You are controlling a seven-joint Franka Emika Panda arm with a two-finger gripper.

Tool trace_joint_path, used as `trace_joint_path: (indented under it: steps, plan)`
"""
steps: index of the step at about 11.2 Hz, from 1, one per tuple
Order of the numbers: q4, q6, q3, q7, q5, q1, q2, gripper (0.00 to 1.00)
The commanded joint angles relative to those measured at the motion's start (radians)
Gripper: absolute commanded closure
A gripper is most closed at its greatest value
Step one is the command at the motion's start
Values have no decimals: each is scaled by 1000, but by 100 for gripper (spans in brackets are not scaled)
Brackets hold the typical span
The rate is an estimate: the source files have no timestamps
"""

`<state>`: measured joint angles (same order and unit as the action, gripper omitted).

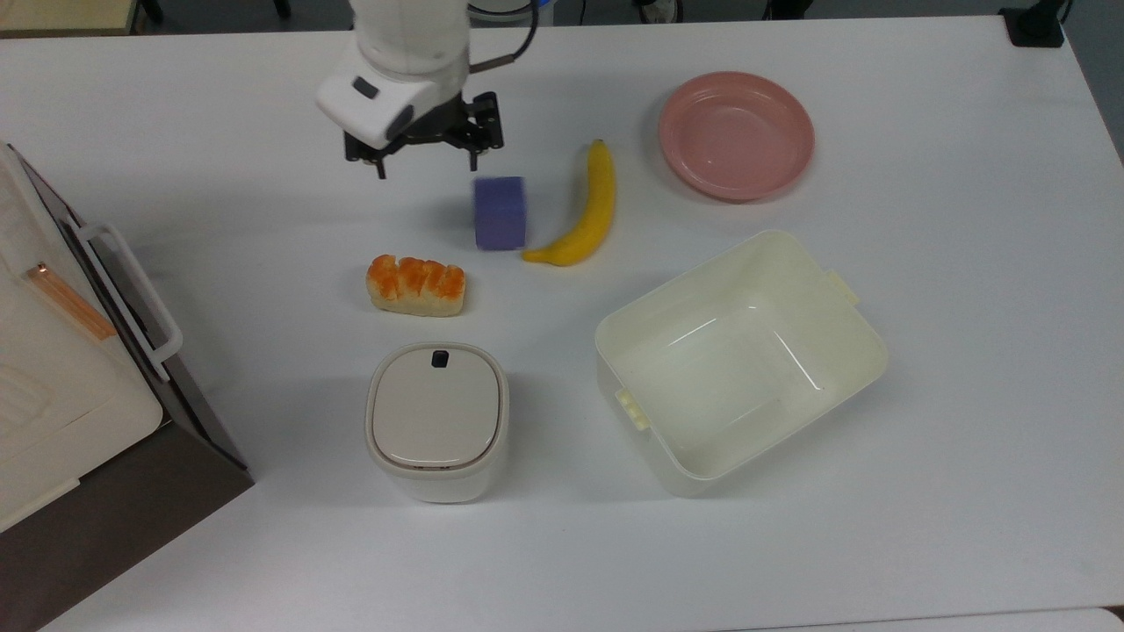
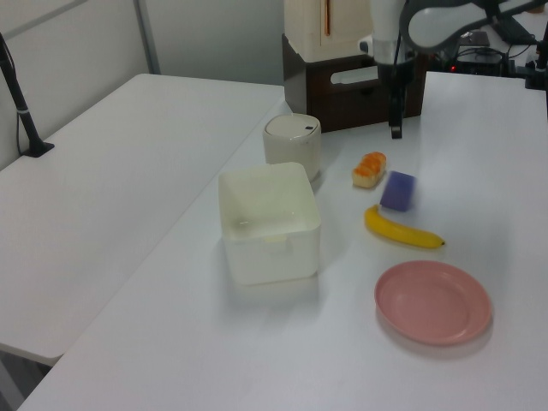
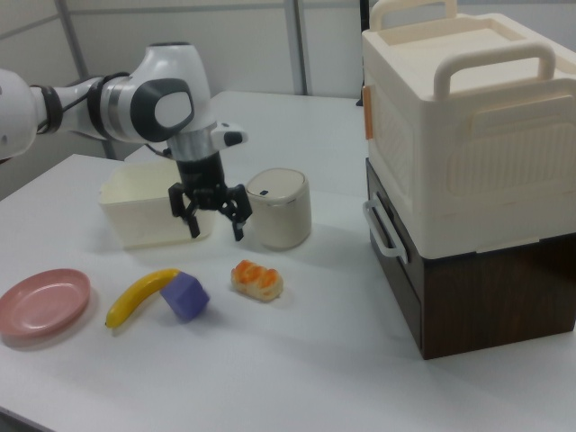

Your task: Put the cube on the table

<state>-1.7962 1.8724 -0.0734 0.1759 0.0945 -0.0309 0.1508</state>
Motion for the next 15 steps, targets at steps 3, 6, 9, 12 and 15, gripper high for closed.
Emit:
trace_joint_path:
  steps: [3, 6, 9, 12, 15]
  plan:
    - [188, -88, 6, -285, -7, 58, -30, 0]
    - [192, -123, 6, -345, -24, 57, -68, 0]
    - [192, -180, 0, -240, -24, 4, -94, 0]
    - [193, -226, 12, -246, -27, -4, -111, 0]
    - [193, -228, 11, -245, -50, 5, -114, 0]
